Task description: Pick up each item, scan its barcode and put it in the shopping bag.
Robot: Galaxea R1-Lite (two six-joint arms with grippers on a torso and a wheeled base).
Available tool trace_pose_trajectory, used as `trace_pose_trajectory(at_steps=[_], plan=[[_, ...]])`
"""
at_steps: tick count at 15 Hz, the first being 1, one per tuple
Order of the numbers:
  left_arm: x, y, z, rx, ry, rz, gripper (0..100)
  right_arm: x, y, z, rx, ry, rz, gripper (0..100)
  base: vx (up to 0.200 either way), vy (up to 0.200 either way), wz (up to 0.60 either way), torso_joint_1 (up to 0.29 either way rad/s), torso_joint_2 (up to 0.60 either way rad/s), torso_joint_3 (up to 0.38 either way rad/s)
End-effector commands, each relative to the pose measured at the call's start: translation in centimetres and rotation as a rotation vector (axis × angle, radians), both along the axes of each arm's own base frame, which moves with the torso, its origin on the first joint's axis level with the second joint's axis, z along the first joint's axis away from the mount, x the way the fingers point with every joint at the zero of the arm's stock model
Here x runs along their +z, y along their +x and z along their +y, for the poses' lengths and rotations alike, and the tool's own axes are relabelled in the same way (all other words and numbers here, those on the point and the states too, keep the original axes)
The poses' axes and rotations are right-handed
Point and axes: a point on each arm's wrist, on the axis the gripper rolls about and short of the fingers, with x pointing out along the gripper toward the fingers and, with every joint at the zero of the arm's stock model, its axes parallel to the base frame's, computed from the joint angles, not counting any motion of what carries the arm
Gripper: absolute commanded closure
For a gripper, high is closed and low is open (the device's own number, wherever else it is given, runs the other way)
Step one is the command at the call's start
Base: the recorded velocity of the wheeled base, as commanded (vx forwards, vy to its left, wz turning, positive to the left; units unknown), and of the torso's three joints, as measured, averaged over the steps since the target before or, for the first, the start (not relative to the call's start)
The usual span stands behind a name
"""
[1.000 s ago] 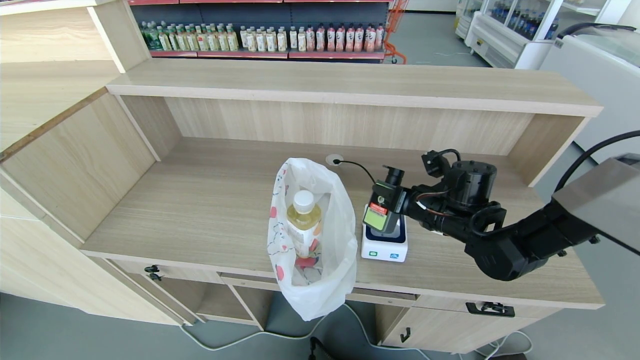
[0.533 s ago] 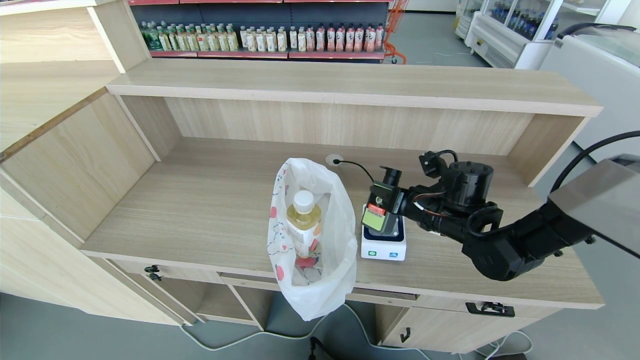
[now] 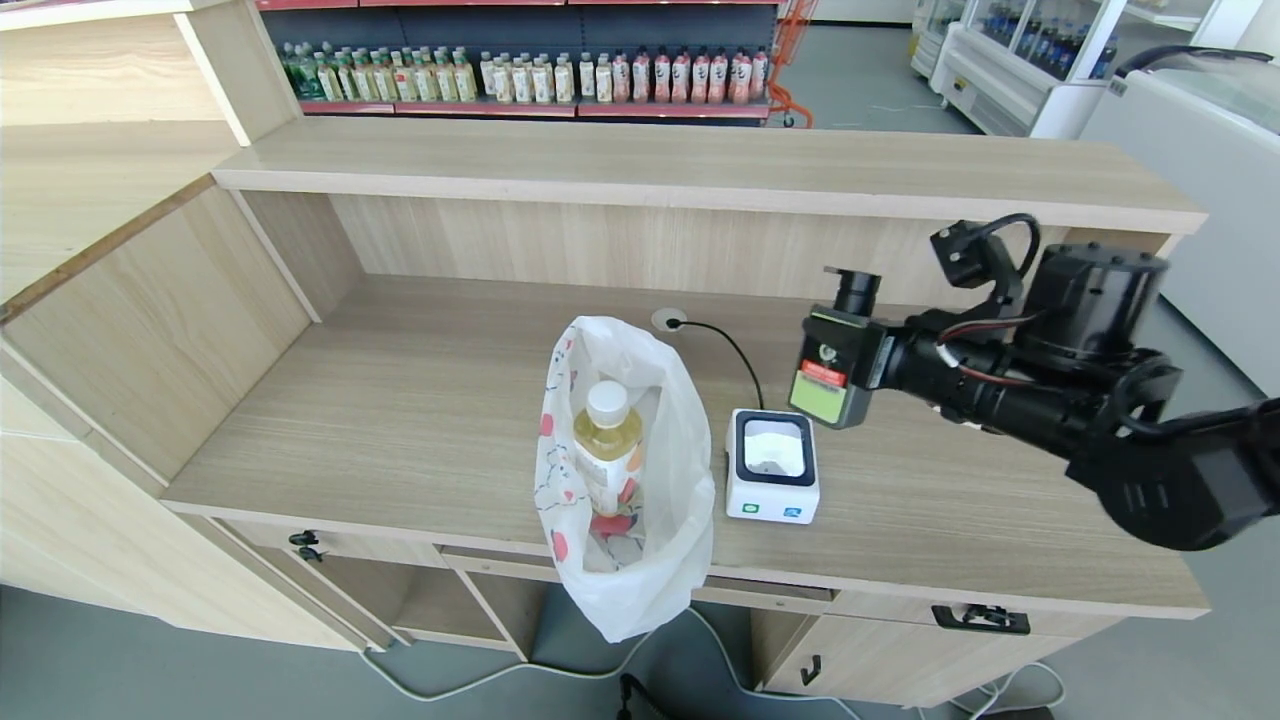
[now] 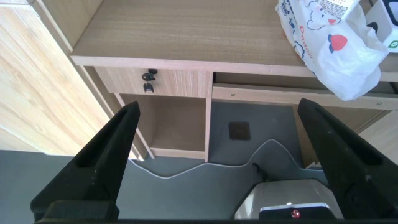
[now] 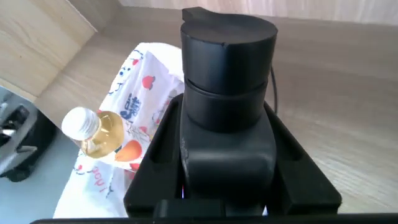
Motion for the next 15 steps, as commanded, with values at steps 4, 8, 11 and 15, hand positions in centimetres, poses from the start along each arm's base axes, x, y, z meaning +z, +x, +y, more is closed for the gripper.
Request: trace_pose_trajectory(at_steps=[4, 8, 11, 15], plan=[[0.0, 0.0, 0.0, 0.000, 0.001, 0.001, 0, 3.9, -3.4, -7.4, -0.193, -0.366, -0.254, 100, 0.000, 0.000, 0.00, 0.000, 0.00, 0.000], [0.0, 0.0, 0.0, 0.000, 0.000, 0.001, 0, 2.4, -3.7, -8.8, -0.221, -0.526, -0.308, 100, 0.000, 0.000, 0.00, 0.000, 0.00, 0.000], [0.0, 0.0, 0.0, -0.001, -0.001, 0.001, 0, 1.7, -3.8, -8.7, -0.220, -0.602, -0.367, 100, 0.000, 0.000, 0.00, 0.000, 0.00, 0.000], [0.0, 0.0, 0.0, -0.001, -0.001, 0.000, 0, 1.9, -3.8, -8.7, -0.164, -0.772, -0.519, 100, 0.000, 0.000, 0.00, 0.000, 0.00, 0.000]])
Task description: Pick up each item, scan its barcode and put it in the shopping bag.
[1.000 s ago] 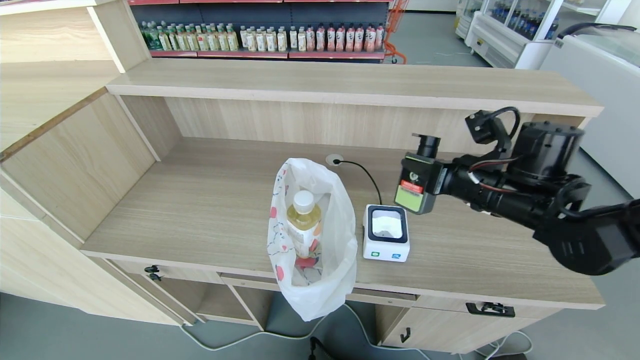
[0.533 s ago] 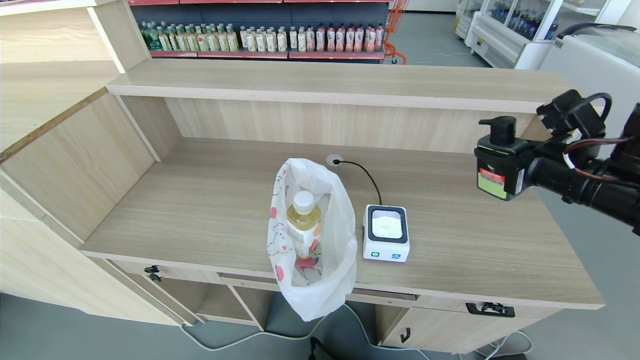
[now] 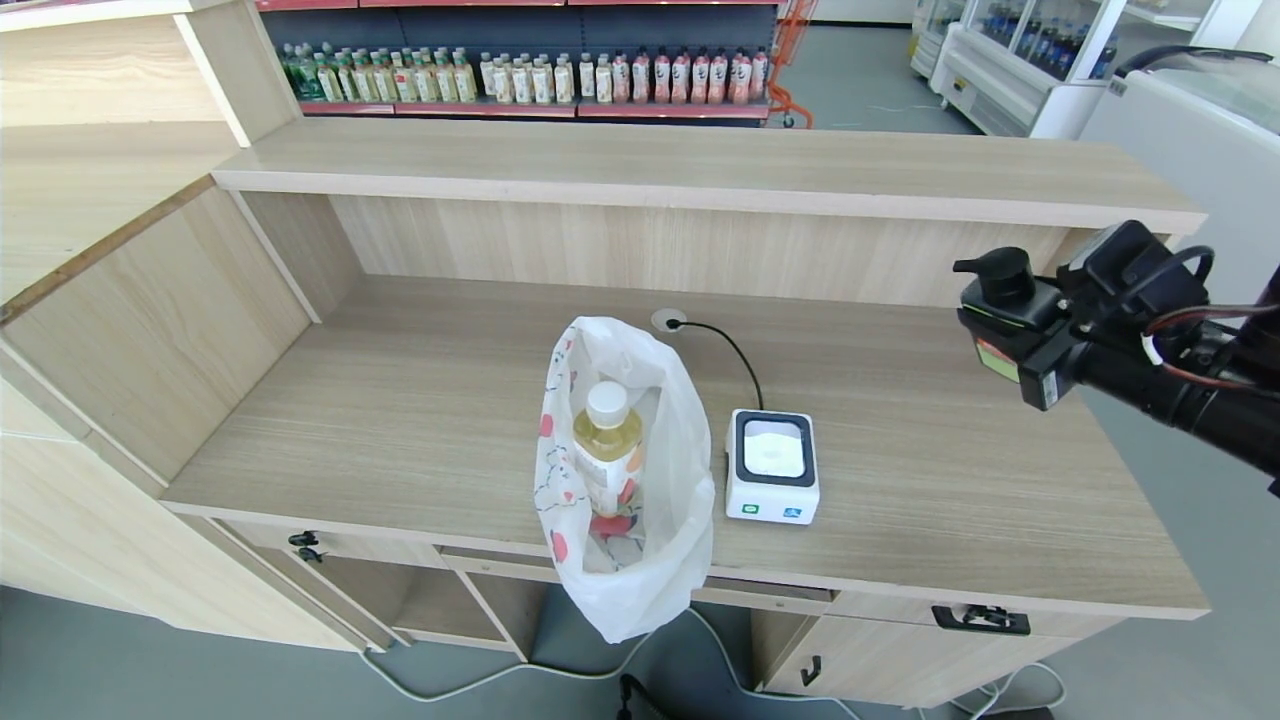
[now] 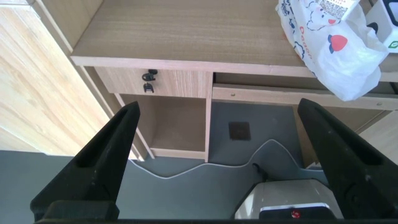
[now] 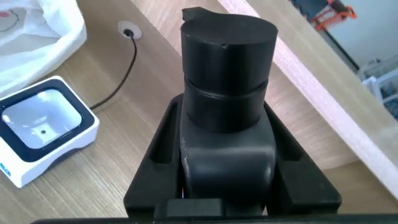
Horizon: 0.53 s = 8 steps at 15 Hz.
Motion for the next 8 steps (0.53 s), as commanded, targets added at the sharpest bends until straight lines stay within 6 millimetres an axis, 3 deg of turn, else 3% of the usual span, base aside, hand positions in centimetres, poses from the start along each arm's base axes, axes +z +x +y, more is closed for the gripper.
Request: trace_pose_trajectory(at_steps=[1, 2, 8], plan=[[0.00, 0.01, 0.00, -0.001, -0.001, 0.002, 0, -0.01, 0.06, 0.11, 0.026, -0.028, -0.022, 100, 0.000, 0.000, 0.60, 0.007, 0.00, 0.002], [0.00, 0.01, 0.00, -0.001, -0.001, 0.002, 0, 0.15, 0.02, 0.28, 0.066, -0.058, -0.047, 100, 0.000, 0.000, 0.60, -0.002, 0.00, -0.002], [0.00, 0.01, 0.00, 0.000, 0.001, 0.001, 0, 0.14, 0.52, 0.27, 0.130, 0.041, 0.020, 100, 0.000, 0.000, 0.00, 0.000, 0.00, 0.000]])
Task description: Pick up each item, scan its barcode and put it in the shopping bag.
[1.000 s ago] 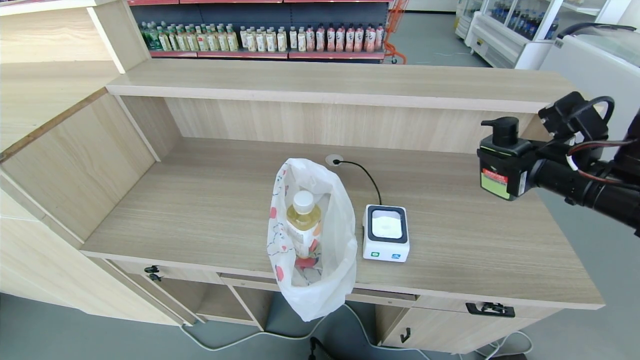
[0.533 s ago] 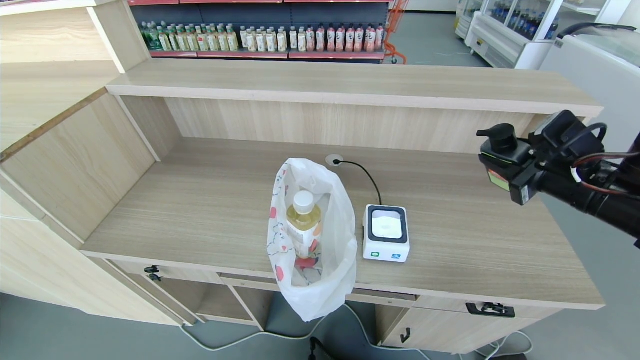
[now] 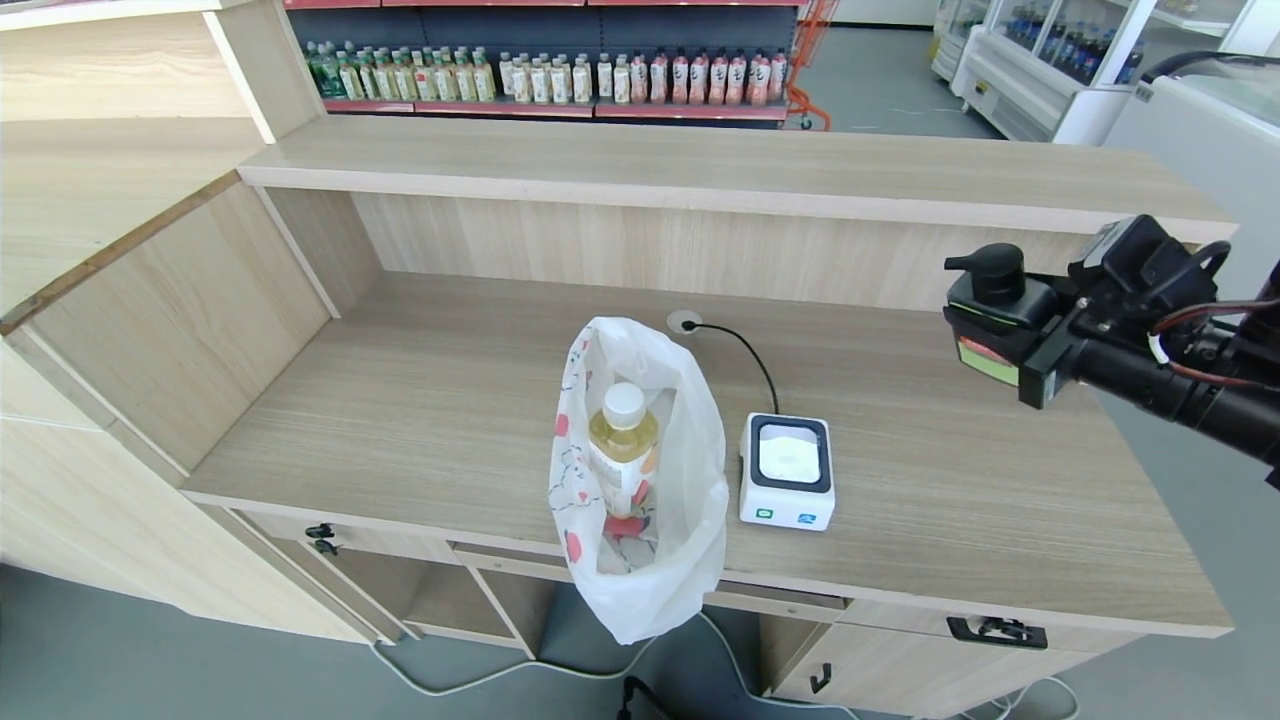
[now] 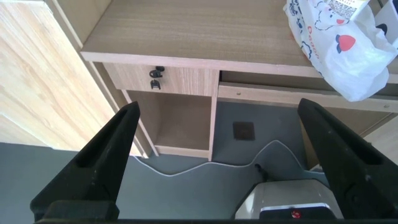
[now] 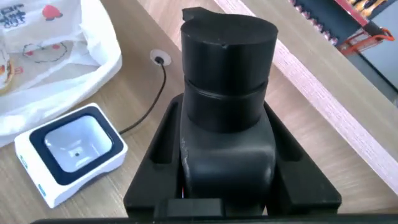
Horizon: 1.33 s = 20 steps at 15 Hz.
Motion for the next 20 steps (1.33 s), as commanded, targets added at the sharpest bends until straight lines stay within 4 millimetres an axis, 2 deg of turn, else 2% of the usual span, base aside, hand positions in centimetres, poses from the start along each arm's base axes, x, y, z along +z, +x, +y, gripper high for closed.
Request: trace_pose_trajectory(at_steps=[1, 5, 8, 10, 14, 19, 20], plan=[[0.0, 0.0, 0.0, -0.001, 0.000, 0.001, 0, -0.3, 0.4, 0.2, 0.012, 0.054, 0.040, 100, 0.000, 0.000, 0.00, 0.000, 0.00, 0.000], [0.0, 0.0, 0.0, 0.001, 0.000, 0.001, 0, -0.3, 0.8, 1.2, 0.072, 0.291, 0.180, 100, 0.000, 0.000, 0.00, 0.000, 0.00, 0.000], [0.0, 0.0, 0.0, 0.001, 0.000, 0.001, 0, 0.6, 1.3, 3.4, 0.035, 0.481, 0.218, 100, 0.000, 0.000, 0.00, 0.000, 0.00, 0.000], [0.0, 0.0, 0.0, -0.001, 0.001, 0.001, 0, 0.5, 2.0, 5.0, 0.027, 0.569, 0.262, 100, 0.000, 0.000, 0.00, 0.000, 0.00, 0.000], [0.0, 0.0, 0.0, 0.001, 0.000, 0.001, 0, -1.9, 3.3, 7.1, 0.053, 0.554, 0.345, 100, 0.000, 0.000, 0.00, 0.000, 0.00, 0.000], [0.0, 0.0, 0.0, 0.001, 0.001, 0.001, 0, -1.9, 3.5, 8.7, 0.093, 0.545, 0.352, 100, 0.000, 0.000, 0.00, 0.000, 0.00, 0.000], [0.0, 0.0, 0.0, -0.001, 0.000, 0.001, 0, -2.2, 3.4, 9.5, 0.112, 0.539, 0.365, 100, 0.000, 0.000, 0.00, 0.000, 0.00, 0.000]])
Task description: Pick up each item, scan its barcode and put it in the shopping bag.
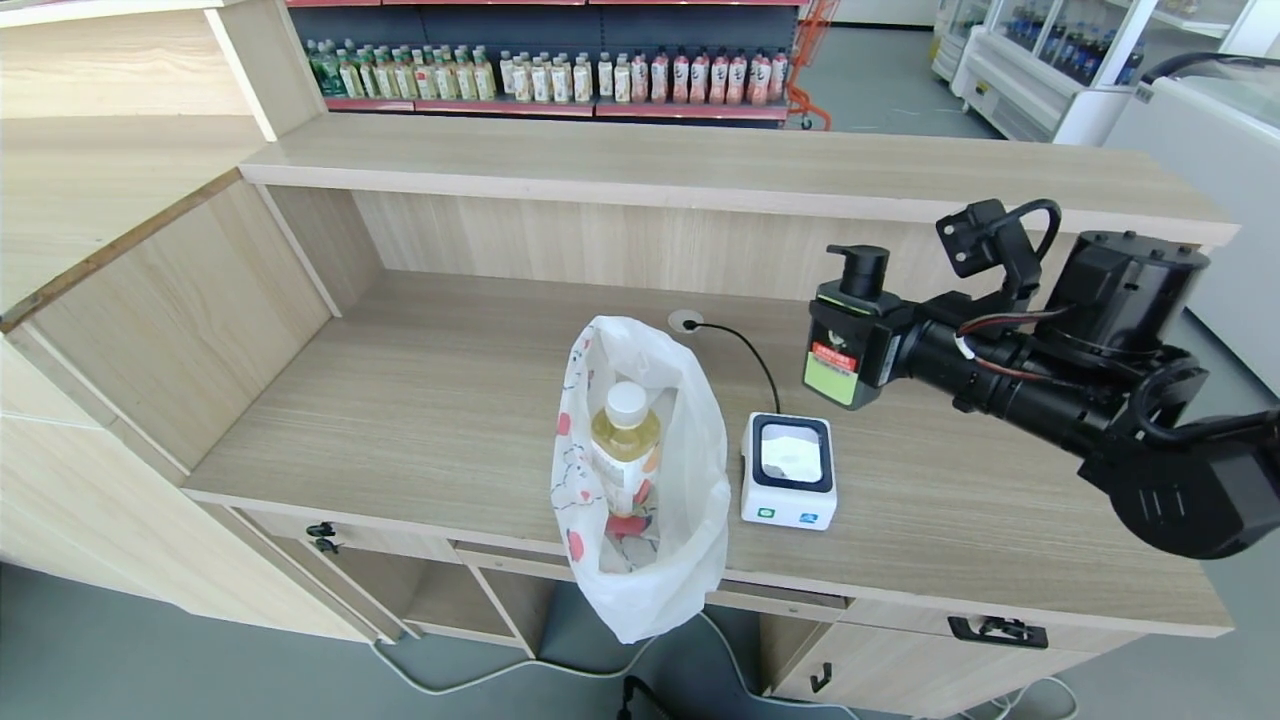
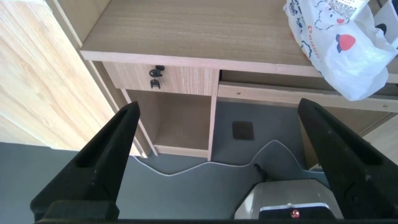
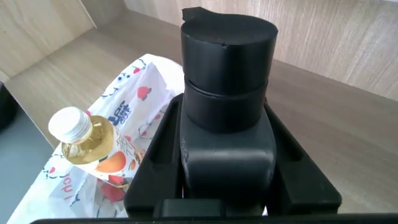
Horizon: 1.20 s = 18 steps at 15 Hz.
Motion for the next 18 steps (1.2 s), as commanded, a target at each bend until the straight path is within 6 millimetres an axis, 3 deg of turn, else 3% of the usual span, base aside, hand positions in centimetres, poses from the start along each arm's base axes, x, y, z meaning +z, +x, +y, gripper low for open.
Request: trace_pose_trajectory(at_steps=[1, 6, 10, 18], plan=[[0.0, 0.0, 0.0, -0.001, 0.000, 0.001, 0, -0.6, 0.1, 0.9, 0.023, -0.007, 0.011, 100, 0.000, 0.200, 0.00, -0.002, 0.00, 0.002], [0.0, 0.0, 0.0, -0.001, 0.000, 0.001, 0, -2.5, 2.0, 2.7, 0.045, -0.029, 0.043, 100, 0.000, 0.200, 0.00, 0.001, 0.00, 0.005], [0.0, 0.0, 0.0, -0.001, -0.001, 0.002, 0, -4.3, 5.8, 4.1, -0.036, -0.033, 0.020, 100, 0.000, 0.000, 0.00, 0.000, 0.00, 0.000], [0.0, 0.0, 0.0, -0.001, 0.000, 0.001, 0, -6.9, 6.4, 5.5, 0.015, -0.045, 0.012, 100, 0.000, 0.000, 0.00, 0.000, 0.00, 0.000]])
